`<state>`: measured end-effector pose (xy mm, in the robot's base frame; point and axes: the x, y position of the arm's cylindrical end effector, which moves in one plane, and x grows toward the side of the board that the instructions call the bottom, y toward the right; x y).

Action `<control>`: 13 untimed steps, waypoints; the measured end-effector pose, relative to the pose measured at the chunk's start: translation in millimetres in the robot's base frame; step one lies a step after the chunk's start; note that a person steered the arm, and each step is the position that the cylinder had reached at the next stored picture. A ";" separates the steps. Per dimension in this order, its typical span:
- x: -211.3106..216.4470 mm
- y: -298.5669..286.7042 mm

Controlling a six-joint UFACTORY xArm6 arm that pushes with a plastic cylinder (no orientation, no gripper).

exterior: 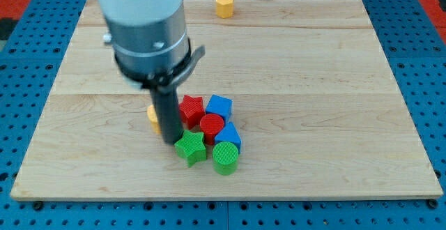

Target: Separate the group of blocks from each other

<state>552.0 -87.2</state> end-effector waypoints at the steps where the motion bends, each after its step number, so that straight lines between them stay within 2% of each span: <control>1: 49.0 -13.7; 3: 54.1 76.2; 4: 30.0 75.7; 7: -76.9 74.0; 9: -136.7 25.0; 10: -164.6 72.8; 11: -177.4 129.1; 12: -166.0 134.1; 13: -148.5 95.0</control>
<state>403.4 7.8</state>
